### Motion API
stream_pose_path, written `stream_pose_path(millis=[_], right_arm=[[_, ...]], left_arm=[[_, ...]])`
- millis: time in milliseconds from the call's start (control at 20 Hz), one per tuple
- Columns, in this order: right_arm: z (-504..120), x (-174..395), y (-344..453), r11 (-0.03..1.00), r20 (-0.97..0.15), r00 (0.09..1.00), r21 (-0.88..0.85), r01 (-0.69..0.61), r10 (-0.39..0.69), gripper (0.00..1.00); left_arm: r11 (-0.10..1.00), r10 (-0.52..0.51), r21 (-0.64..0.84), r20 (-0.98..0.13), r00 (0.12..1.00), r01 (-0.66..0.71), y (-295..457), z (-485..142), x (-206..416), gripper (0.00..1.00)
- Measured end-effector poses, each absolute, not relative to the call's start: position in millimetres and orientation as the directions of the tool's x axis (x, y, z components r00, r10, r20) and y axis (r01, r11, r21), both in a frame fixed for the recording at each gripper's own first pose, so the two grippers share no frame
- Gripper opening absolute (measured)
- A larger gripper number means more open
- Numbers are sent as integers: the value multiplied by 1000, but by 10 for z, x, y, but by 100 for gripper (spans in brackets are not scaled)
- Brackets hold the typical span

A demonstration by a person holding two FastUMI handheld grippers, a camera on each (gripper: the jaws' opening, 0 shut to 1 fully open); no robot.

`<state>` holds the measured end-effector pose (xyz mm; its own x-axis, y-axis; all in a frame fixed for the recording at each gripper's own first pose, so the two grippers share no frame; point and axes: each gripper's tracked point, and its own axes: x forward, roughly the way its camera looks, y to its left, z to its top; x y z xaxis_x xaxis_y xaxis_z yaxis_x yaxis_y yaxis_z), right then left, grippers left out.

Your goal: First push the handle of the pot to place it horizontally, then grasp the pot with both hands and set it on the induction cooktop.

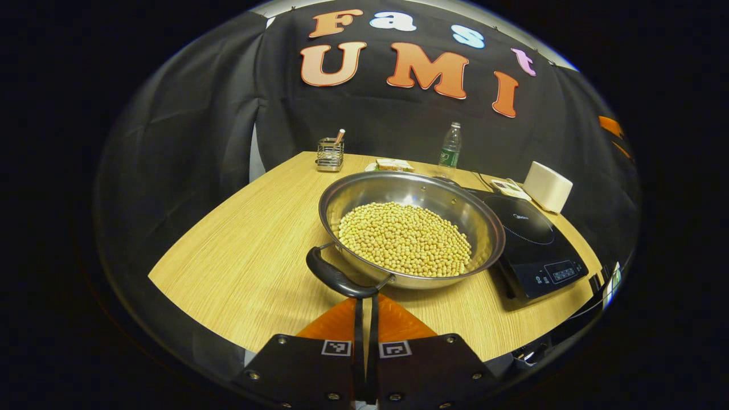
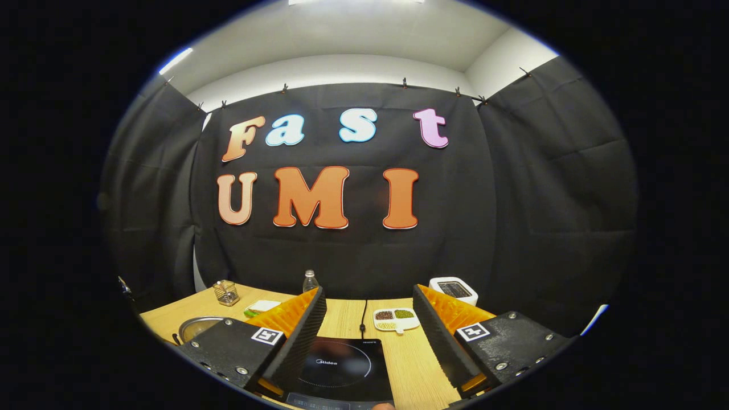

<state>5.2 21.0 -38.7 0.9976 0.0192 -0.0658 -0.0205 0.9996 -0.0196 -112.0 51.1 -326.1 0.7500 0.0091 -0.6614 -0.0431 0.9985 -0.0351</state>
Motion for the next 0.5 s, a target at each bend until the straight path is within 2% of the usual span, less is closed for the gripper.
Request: stream_pose_path(millis=[50,100,400,450,500], right_arm=[[-385,52,218,1000,-64,998,-17,-21,20,100],[-383,57,237,1000,-64,998,-13,-22,21,95],[-403,83,292,999,-66,997,-20,-28,26,95],[-409,83,300,999,-66,997,-23,-27,26,97],[-408,87,296,999,-65,998,-24,-25,24,95]], left_arm=[[999,16,-26,-663,749,-45,538,-3264,-1104,3],[999,22,-20,-663,748,-47,570,-3281,-1092,3],[997,49,-7,-659,751,-71,729,-3266,-983,4],[997,51,-5,-659,750,-73,754,-3264,-960,3],[997,57,1,-658,751,-75,767,-3277,-946,3]])
